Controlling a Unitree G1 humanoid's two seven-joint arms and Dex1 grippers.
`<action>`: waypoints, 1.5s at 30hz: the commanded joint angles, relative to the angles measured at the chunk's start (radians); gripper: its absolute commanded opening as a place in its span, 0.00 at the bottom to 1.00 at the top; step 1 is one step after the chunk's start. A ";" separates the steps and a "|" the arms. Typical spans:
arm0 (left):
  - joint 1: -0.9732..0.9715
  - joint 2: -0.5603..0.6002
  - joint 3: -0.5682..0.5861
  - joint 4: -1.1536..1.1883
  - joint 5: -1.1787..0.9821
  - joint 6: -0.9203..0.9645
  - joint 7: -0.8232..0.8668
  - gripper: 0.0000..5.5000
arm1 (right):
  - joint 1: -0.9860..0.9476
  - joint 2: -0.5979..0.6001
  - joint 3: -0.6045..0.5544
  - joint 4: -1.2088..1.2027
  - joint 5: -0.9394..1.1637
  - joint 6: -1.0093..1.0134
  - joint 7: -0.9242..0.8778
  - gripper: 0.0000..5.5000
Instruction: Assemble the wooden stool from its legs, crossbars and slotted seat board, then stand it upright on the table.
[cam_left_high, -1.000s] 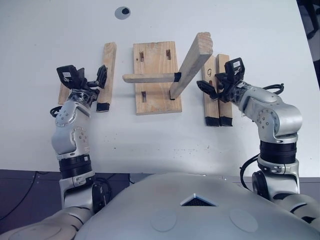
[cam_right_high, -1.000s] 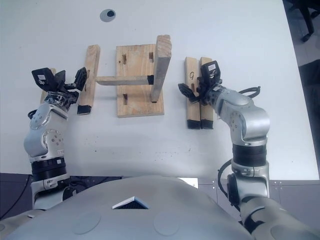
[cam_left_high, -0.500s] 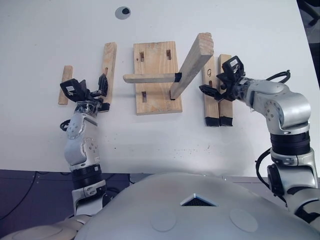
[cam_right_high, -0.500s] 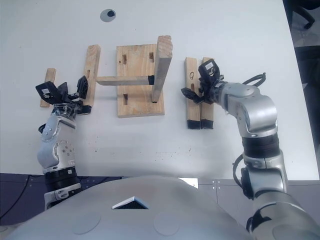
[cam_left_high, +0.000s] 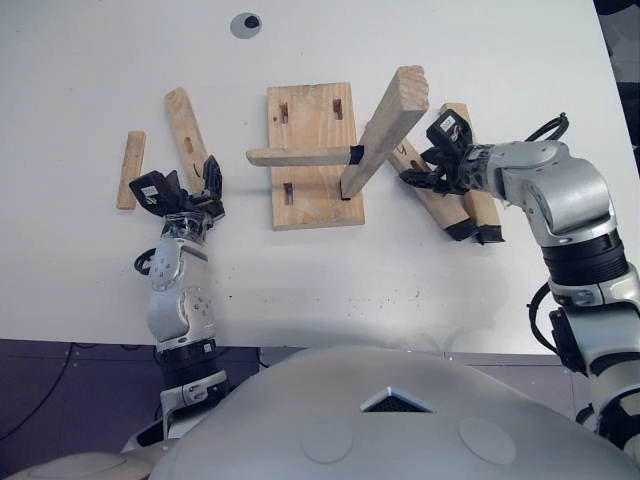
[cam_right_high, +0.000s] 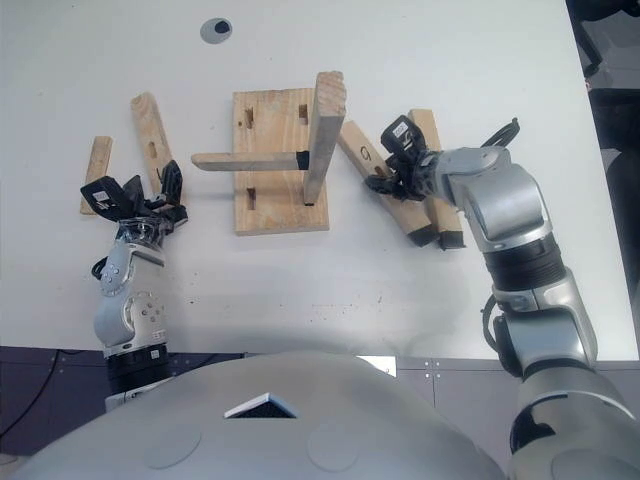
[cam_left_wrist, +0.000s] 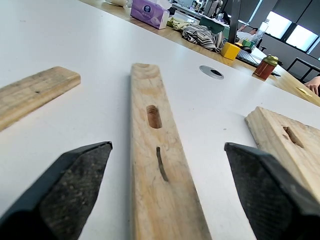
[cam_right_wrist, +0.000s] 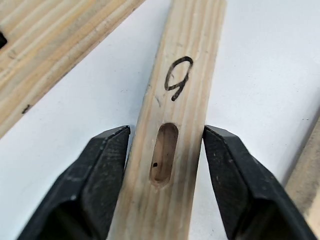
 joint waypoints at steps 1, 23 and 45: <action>-0.016 0.024 0.015 -0.014 0.006 0.006 0.007 0.75 | -0.020 0.002 -0.032 0.002 -0.006 0.022 -0.018 0.37; -0.870 0.385 -0.087 0.209 -0.447 0.477 -0.679 0.75 | -0.368 0.305 -0.518 0.280 0.446 -0.230 0.227 0.37; -1.061 0.332 -0.116 0.351 -0.557 0.762 -0.795 0.58 | -0.460 0.270 -0.397 0.361 0.515 -0.206 0.506 0.37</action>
